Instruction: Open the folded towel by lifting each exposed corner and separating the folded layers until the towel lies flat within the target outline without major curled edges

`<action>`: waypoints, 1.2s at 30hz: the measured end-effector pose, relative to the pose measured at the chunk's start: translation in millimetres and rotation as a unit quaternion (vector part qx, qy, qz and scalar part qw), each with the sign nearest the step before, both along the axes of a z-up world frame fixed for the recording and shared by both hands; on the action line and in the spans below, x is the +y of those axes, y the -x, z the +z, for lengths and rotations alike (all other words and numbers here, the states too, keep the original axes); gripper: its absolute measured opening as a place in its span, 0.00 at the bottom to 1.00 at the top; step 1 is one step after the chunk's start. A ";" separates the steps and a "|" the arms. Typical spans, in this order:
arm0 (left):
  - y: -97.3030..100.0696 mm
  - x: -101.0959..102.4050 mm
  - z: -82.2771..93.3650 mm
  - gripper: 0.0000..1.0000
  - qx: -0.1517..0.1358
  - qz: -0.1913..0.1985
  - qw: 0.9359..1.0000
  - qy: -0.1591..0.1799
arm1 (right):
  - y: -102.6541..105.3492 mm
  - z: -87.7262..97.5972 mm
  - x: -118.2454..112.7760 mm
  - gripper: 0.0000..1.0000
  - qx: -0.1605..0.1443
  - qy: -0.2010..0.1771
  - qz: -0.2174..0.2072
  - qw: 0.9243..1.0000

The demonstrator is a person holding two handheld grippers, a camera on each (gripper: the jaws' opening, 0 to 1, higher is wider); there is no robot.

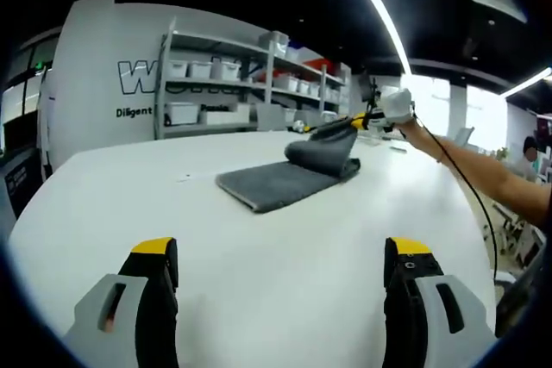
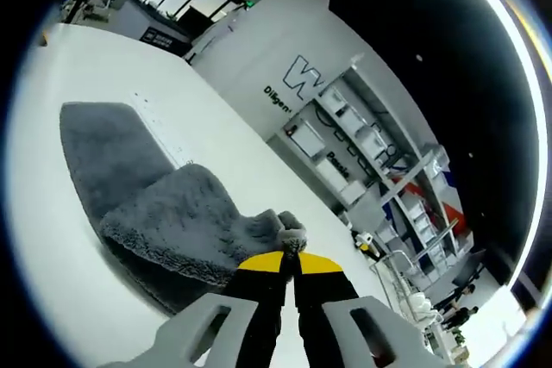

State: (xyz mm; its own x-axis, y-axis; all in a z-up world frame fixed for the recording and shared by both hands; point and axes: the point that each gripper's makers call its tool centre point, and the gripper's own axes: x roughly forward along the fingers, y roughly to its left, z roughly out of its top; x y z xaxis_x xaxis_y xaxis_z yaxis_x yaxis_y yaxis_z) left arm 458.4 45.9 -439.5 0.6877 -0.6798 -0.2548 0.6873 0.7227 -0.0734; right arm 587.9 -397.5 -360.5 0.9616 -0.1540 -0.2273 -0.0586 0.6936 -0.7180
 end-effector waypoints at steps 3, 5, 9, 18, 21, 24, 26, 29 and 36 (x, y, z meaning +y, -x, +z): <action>-0.2 0.8 0.2 0.98 0.000 0.001 1.000 0.001 | 2.3 -9.7 -19.6 0.00 0.006 -0.001 -0.015 1.000; -0.4 0.9 -0.4 0.98 0.001 0.002 1.000 0.000 | 3.6 -17.4 -31.3 0.00 0.009 -0.001 -0.020 1.000; -0.4 1.8 -0.9 0.98 0.001 0.003 1.000 -0.002 | 4.4 -36.8 -43.4 0.00 0.019 -0.004 -0.023 1.000; -1.7 3.6 -4.2 0.98 0.006 0.009 1.000 -0.005 | 12.3 -95.4 -76.9 0.00 0.087 -0.013 -0.082 0.993; -2.3 4.4 -5.9 0.98 0.008 0.011 1.000 -0.008 | 13.2 -113.2 -79.2 0.00 0.107 -0.027 -0.080 0.991; -2.2 4.0 -6.5 0.98 0.009 0.011 1.000 -0.008 | 13.1 -121.7 -78.6 0.00 0.114 -0.036 -0.077 0.990; -2.1 4.1 -7.2 0.98 0.009 0.011 1.000 -0.009 | 11.1 -125.4 -77.2 0.01 0.118 -0.048 -0.075 0.989; -2.3 4.3 -8.1 0.97 0.010 0.012 1.000 -0.010 | 10.0 -125.2 -78.0 0.02 0.115 -0.052 -0.076 0.989; -2.2 4.1 -8.2 0.97 0.010 0.012 1.000 -0.010 | 17.6 -109.4 -87.1 0.29 0.103 -0.070 -0.096 0.988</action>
State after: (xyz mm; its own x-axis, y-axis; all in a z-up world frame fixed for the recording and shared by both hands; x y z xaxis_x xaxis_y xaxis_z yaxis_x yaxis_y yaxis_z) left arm 460.5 50.0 -447.7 0.6977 -0.6586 -0.2819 0.6689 0.7398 -0.0730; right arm 570.3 -484.5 -469.9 0.8484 -0.2826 -0.4475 -0.0517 0.7972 -0.6014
